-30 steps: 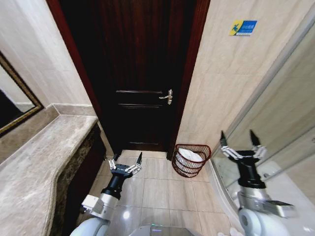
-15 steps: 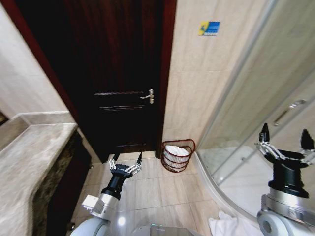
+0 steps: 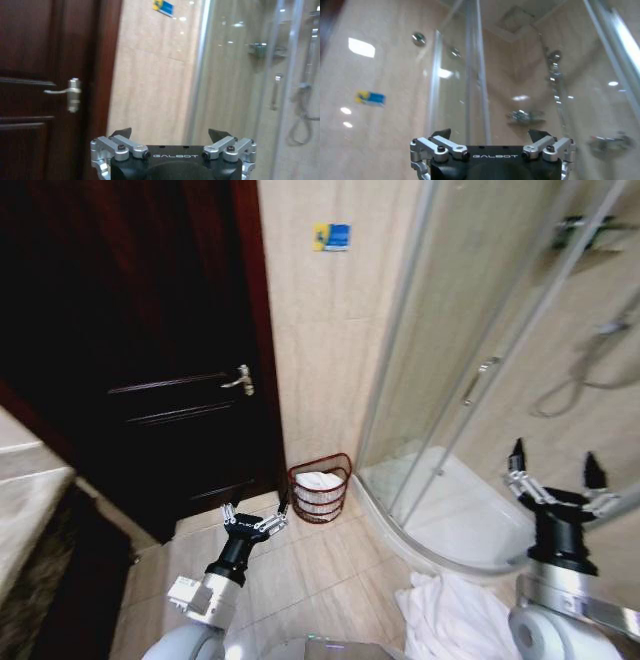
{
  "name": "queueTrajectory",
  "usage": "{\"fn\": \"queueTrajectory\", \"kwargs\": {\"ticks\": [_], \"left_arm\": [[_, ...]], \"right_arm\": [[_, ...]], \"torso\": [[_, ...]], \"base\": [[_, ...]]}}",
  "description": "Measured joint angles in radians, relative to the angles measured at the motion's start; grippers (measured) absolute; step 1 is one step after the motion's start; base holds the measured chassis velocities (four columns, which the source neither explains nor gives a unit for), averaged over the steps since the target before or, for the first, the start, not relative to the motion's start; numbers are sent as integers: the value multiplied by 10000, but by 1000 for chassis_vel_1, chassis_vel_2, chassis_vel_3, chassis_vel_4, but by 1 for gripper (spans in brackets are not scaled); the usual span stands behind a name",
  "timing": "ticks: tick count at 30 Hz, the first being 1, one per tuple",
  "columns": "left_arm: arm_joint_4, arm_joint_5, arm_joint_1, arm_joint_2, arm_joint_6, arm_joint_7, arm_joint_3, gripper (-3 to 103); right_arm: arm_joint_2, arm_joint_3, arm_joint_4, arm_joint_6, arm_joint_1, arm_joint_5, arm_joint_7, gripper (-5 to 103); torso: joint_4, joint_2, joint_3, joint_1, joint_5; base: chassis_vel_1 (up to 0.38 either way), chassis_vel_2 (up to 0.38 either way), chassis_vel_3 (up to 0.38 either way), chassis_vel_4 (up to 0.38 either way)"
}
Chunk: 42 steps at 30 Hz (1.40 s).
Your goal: Discard the used towel into the hamper.
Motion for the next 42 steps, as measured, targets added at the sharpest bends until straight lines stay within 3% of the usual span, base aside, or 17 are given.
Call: {"fn": "queueTrajectory", "kwargs": {"ticks": [6, 10, 19, 42], "left_arm": [[0, 0, 0, -1, 0, 0, -1, 100], [0, 0, 0, 0, 0, 0, 0, 100], [0, -1, 0, 0, 0, 0, 0, 100], [0, 0, 0, -1, 0, 0, 0, 100]], "right_arm": [[110, -134, -6, -566, 12, -365, 978, 100], [74, 0, -37, -635, -8, -305, 1156, 100], [102, 145, -87, -135, -209, -249, 734, 100], [118, 193, -61, 174, -157, -97, 744, 100]], "torso": [[3, 0, 0, 0, 0], [2, 0, 0, -1, 0], [1, 1, 0, -1, 1], [2, 0, 0, 0, -2]], "base": [[-122, -117, -122, -113], [-116, -123, -130, -125], [-131, -131, -117, -127], [-130, -125, -123, -126]]}}
